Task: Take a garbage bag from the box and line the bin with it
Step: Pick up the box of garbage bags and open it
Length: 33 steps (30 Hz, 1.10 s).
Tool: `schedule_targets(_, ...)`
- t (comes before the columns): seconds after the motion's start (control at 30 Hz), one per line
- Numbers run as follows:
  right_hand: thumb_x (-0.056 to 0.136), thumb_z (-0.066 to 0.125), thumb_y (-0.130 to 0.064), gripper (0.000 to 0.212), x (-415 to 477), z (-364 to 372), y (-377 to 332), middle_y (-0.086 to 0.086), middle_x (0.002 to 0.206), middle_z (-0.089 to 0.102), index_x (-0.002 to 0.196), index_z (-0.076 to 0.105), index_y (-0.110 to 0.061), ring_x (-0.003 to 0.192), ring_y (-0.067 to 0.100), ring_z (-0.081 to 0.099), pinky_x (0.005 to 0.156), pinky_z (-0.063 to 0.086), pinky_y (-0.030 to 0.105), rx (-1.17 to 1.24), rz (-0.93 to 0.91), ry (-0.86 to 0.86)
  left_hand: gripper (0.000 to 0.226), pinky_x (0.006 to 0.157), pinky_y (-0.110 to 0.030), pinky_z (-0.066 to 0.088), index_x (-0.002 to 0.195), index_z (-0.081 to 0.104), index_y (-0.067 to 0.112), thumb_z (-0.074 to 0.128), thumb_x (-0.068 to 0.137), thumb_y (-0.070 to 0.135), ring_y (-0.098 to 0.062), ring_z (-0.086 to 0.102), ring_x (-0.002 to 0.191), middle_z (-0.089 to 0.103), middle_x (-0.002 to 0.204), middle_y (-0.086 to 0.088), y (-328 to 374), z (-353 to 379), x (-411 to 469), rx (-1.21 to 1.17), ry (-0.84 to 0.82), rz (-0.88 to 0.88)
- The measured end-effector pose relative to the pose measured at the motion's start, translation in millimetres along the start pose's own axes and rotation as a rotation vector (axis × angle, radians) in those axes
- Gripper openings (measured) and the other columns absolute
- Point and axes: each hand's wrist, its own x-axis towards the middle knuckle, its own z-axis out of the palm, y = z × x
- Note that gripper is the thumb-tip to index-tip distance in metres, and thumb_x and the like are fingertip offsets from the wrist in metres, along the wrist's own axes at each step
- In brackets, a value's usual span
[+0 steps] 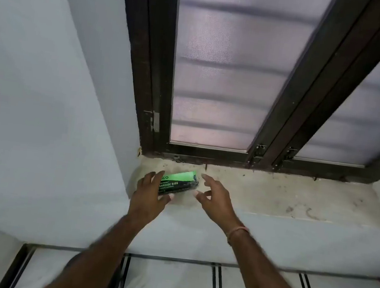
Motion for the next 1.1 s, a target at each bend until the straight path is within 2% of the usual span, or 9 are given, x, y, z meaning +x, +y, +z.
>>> schedule_targets(0.27, 0.091, 0.076, -0.013, 0.058, 58.0, 8.6, 16.1, 0.01, 0.128, 0.064, 0.145, 0.055, -0.016, 0.113, 0.023, 0.063, 0.102, 0.053, 0.039, 0.022, -0.012, -0.177, 0.058, 0.095, -0.037, 0.05, 0.145, 0.054, 0.021, 0.073, 0.092, 0.033, -0.031, 0.052, 0.124, 0.057, 0.137, -0.01, -5.3, 24.4, 33.6, -0.083, -0.008, 0.004)
schedule_targets(0.37, 0.085, 0.082, -0.009, 0.044, 62.1, 2.1, 23.3, -0.003, 0.112, 0.07, 0.126, 0.066, -0.015, 0.099, 0.01, 0.066, 0.091, 0.056, 0.028, 0.164, -0.039, -0.157, 0.056, 0.089, -0.038, 0.051, 0.14, 0.058, 0.023, 0.068, 0.087, 0.038, -0.027, 0.056, 0.112, 0.059, 0.124, -0.004, -12.2, 21.3, 29.6, -0.199, -0.017, 0.022)
schedule_targets(0.47, 0.08, 0.086, -0.009, 0.039, 58.5, -9.8, 24.6, -0.007, 0.103, 0.07, 0.111, 0.063, -0.015, 0.091, 0.001, 0.068, 0.081, 0.058, 0.022, 0.293, -0.023, -0.255, 0.053, 0.093, -0.038, 0.053, 0.135, 0.061, 0.027, 0.072, 0.082, 0.028, -0.022, 0.06, 0.109, 0.058, 0.12, 0.0, -15.6, 15.7, 19.6, -0.31, 0.011, 0.064)
schedule_targets(0.63, 0.081, 0.085, -0.004, 0.04, 59.4, -24.1, 26.3, 0.007, 0.118, 0.073, 0.103, 0.052, -0.009, 0.1, 0.024, 0.075, 0.082, 0.061, 0.033, 0.532, 0.012, -0.34, 0.052, 0.098, -0.014, 0.047, 0.13, 0.063, 0.03, 0.074, 0.08, 0.029, -0.002, 0.061, 0.115, 0.061, 0.125, -0.002, -9.2, -0.3, 3.9, -0.459, 0.043, 0.055)
schedule_targets(0.73, 0.089, 0.075, 0.0, 0.033, 59.8, -36.9, 30.1, 0.01, 0.124, 0.072, 0.113, 0.052, -0.001, 0.108, 0.029, 0.072, 0.087, 0.061, 0.038, 0.716, 0.052, -0.366, 0.056, 0.098, -0.013, 0.047, 0.133, 0.063, 0.025, 0.072, 0.08, 0.04, -0.002, 0.061, 0.119, 0.061, 0.128, -0.001, -4.6, -8.7, -2.9, -0.516, 0.065, 0.044)
schedule_targets(0.83, 0.092, 0.072, -0.001, 0.032, 59.6, -39.9, 31.0, 0.001, 0.127, 0.069, 0.118, 0.064, -0.017, 0.115, 0.03, 0.067, 0.09, 0.06, 0.031, 0.538, -0.014, -0.232, 0.054, 0.097, -0.012, 0.047, 0.134, 0.063, 0.02, 0.076, 0.082, 0.027, -0.005, 0.062, 0.119, 0.062, 0.128, -0.002, 1.9, -13.8, -6.1, -0.53, 0.089, 0.036)
schedule_targets(0.93, 0.089, 0.074, -0.006, 0.029, 55.3, -41.1, 24.7, -0.015, 0.118, 0.068, 0.109, 0.071, -0.027, 0.12, 0.011, 0.059, 0.096, 0.05, 0.028, 0.176, -0.302, 0.034, 0.053, 0.097, -0.011, 0.046, 0.134, 0.064, 0.017, 0.074, 0.082, 0.019, -0.006, 0.062, 0.118, 0.062, 0.128, -0.002, 6.3, -18.4, -6.8, -0.499, 0.104, 0.055)
schedule_targets(1.03, 0.089, 0.078, -0.018, 0.006, 45.7, -43.0, 14.5, -0.017, 0.1, 0.075, 0.093, 0.077, -0.022, 0.103, 0.008, 0.066, 0.085, 0.053, 0.033, 0.303, -0.362, -0.035, 0.054, 0.096, -0.011, 0.045, 0.134, 0.064, 0.021, 0.075, 0.081, 0.021, -0.005, 0.061, 0.118, 0.062, 0.128, 0.004, 9.4, -21.8, -8.5, -0.475, 0.146, 0.056)
schedule_targets(1.1, 0.09, 0.078, -0.018, 0.007, 39.7, -39.9, 12.1, -0.011, 0.097, 0.077, 0.096, 0.08, -0.019, 0.095, 0.013, 0.07, 0.08, 0.057, 0.039, 0.39, -0.343, -0.086, 0.054, 0.094, -0.009, 0.045, 0.134, 0.064, 0.026, 0.075, 0.081, 0.024, -0.002, 0.061, 0.116, 0.062, 0.125, 0.014, 12.5, -23.1, -10.7, -0.464, 0.175, 0.043)
